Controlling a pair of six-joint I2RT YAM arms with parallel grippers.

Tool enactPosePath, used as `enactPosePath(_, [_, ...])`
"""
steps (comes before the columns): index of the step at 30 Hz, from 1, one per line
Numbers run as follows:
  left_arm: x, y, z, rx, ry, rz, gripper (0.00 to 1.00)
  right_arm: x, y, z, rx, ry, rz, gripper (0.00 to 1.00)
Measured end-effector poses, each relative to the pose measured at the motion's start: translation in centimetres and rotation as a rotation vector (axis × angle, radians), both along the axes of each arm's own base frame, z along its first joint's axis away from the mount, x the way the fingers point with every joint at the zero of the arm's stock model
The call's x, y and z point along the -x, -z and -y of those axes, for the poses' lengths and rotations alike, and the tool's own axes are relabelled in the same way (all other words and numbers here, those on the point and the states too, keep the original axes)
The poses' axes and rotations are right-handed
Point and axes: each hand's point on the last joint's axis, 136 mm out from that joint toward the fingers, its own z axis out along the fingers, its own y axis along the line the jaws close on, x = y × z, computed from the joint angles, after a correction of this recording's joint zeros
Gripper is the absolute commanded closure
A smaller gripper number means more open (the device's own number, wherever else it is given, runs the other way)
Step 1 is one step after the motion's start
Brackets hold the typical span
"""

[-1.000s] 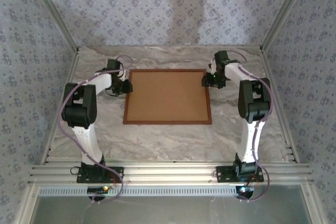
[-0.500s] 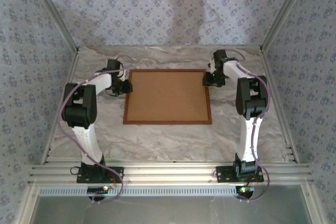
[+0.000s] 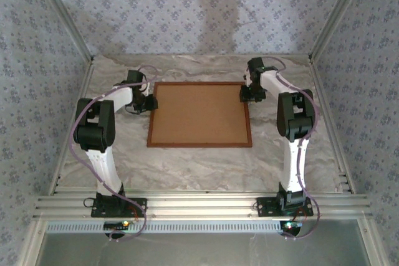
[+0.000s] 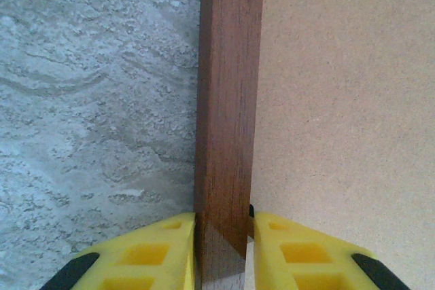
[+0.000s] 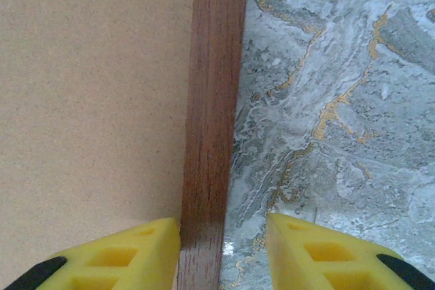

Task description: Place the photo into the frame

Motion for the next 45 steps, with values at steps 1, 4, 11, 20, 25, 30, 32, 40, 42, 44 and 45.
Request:
enactPosePath(1, [0.0,0.0,0.0,0.0,0.0,0.0,0.74,0.0,0.0,-0.1,0.011,-0.003,0.002,0.59])
enactPosePath(4, [0.0,0.0,0.0,0.0,0.001,0.0,0.74,0.0,-0.1,-0.2,0.05,-0.015,0.011,0.58])
enactPosePath(11, [0.0,-0.1,0.0,-0.003,0.006,0.002,0.74,-0.1,0.1,-0.7,0.14,-0.055,0.014,0.57])
enactPosePath(20, [0.0,0.0,0.0,-0.003,0.007,0.001,0.75,-0.1,0.1,-1.1,0.272,-0.114,0.036,0.56])
enactPosePath(25, [0.0,0.0,0.0,-0.005,0.007,0.001,0.75,-0.2,-0.1,-1.1,0.337,-0.135,0.054,0.54])
enactPosePath(30, [0.0,0.0,0.0,-0.008,0.006,0.001,0.75,2.1,-1.3,-0.3,0.32,-0.113,0.057,0.53])
enactPosePath(32, [0.0,0.0,0.0,-0.014,0.007,0.002,0.75,4.0,-2.3,0.2,0.279,-0.088,0.051,0.53])
enactPosePath(40, [0.0,0.0,0.0,-0.021,0.007,0.001,0.75,11.1,-4.3,2.6,0.06,0.07,-0.005,0.54])
enactPosePath(42, [0.0,0.0,0.0,-0.021,0.007,0.001,0.75,12.9,-2.9,2.3,0.035,0.074,-0.06,0.55])
enactPosePath(44, [0.0,0.0,0.0,-0.021,0.007,0.002,0.74,14.4,-1.8,2.1,0.023,0.071,-0.114,0.56])
enactPosePath(45, [0.0,0.0,0.0,-0.021,0.007,0.001,0.74,15.1,-1.4,2.0,0.016,0.072,-0.137,0.56])
